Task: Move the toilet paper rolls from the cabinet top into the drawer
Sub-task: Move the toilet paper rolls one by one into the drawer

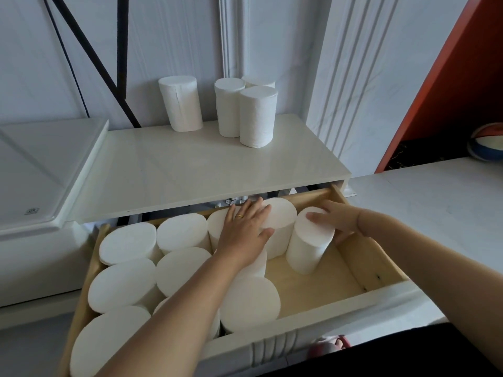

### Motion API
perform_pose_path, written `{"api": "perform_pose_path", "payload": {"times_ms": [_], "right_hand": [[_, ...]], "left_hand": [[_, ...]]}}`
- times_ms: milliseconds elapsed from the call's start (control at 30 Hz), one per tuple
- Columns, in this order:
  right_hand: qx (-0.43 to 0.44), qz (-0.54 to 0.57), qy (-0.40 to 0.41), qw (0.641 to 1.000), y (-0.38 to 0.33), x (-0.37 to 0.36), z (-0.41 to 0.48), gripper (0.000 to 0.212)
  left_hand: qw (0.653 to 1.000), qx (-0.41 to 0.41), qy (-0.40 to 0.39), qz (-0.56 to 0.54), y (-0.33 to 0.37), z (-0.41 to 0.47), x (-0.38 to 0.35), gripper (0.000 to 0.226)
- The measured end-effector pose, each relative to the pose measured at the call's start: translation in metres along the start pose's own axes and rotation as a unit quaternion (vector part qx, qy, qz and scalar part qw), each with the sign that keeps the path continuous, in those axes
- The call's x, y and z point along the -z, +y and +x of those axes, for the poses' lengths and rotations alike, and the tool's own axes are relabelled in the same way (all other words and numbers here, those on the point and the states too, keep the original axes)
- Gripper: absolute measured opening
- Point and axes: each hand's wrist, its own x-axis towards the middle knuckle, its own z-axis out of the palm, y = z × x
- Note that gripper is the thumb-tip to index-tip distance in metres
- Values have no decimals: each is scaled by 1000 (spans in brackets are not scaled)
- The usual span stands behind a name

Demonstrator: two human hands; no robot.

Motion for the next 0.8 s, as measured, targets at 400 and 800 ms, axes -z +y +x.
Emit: {"api": "perform_pose_path", "payload": {"times_ms": [400, 800], "right_hand": [[-60, 192, -130, 971, -1, -51, -36, 56], [3, 165, -118, 979, -5, -54, -46, 48]], "left_hand": [[998, -23, -56, 12, 0, -6, 2, 71], [992, -74, -64, 79, 1, -12, 0, 69]]}}
